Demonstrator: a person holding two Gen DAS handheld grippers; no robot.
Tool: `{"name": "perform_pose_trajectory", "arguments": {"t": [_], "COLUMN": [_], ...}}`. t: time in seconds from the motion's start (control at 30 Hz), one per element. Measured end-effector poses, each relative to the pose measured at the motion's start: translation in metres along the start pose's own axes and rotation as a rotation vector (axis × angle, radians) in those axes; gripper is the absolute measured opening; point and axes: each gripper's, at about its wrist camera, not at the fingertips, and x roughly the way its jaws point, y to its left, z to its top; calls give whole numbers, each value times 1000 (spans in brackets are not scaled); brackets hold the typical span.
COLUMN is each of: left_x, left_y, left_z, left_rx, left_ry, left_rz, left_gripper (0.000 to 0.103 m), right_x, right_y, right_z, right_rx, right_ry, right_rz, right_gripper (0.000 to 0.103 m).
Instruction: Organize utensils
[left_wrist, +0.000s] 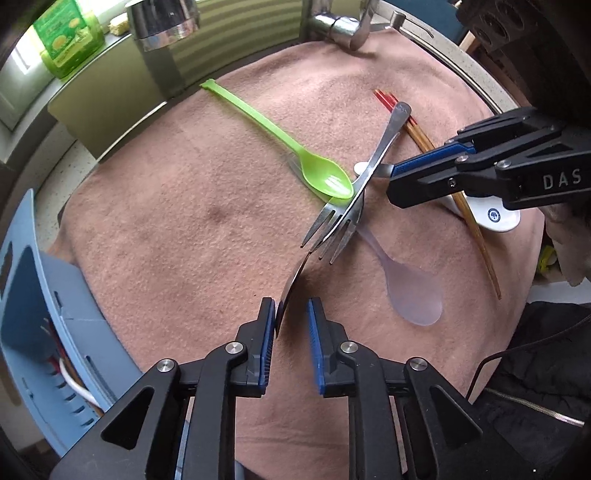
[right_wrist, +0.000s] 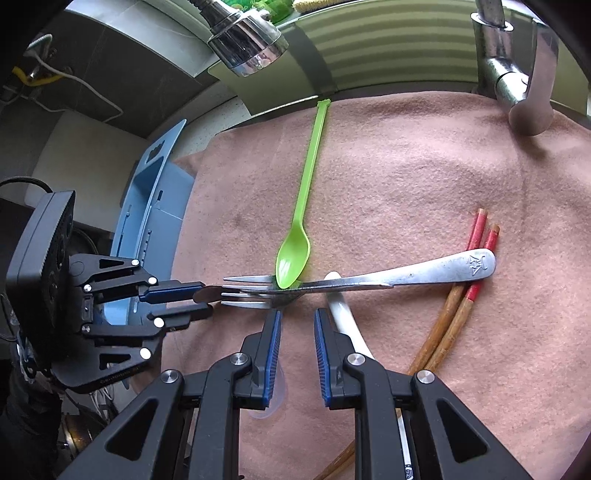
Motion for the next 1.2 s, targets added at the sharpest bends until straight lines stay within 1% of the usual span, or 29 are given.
{"name": "perform_pose_trajectory", "arguments": {"t": [0.07,0.13,0.17,0.3,0.37,0.43,0.53,0.6,0.7,0.83,0.9,0.93,0.97,1.03,1.1,1.17,1.2], "left_x": [5,6,5,-10,-18,-22,-28,-24,-11,-11,-18,-20,-21,-16,-3,5,8], "left_y": [-4,-4,-4,-12,-14,-6,-1,7,16,18,11,6,0,-9,-17,-17,-17], "left_z": [6,12,14,22,26,29,24,16,4,-5,-6,-4,-2,3,8,13,15], "left_rx": [18,-7,-6,35,35,21,4,-57,-118,-135,-105,-87,-70,-25,18,40,45], "left_ry": [0,-5,-1,-11,-22,-34,-34,-20,-8,-17,-38,-47,-52,-48,-25,-13,-15], "left_rz": [22,15,3,15,23,5,0,-32,-25,-32,-20,-22,-18,32,75,101,122], "left_gripper": [15,6,5,4,4,3,4,4,3,3,5,12,21,26,26,26,23], "right_x": [0,0,0,-3,-4,-7,-9,-11,-10,-6,-5,-4,-4,-3,-2,-2,-2], "right_y": [0,1,1,-3,-6,-7,-6,-5,-5,-12,-16,-18,-20,-20,-19,-16,-15], "right_z": [1,1,0,-1,-1,-1,-1,0,2,5,4,4,5,6,7,5,5], "right_rx": [7,4,5,17,30,36,42,40,35,44,60,67,75,78,75,64,60], "right_ry": [0,-1,1,-7,-11,-12,-19,-25,-22,-13,-9,-5,-3,-3,0,1,2], "right_rz": [16,16,18,24,33,49,68,71,72,55,58,65,69,71,75,77,78], "right_gripper": [17,17,17,17,17,17,17,17,18,18,18,18,18,18,18,18,18]}}
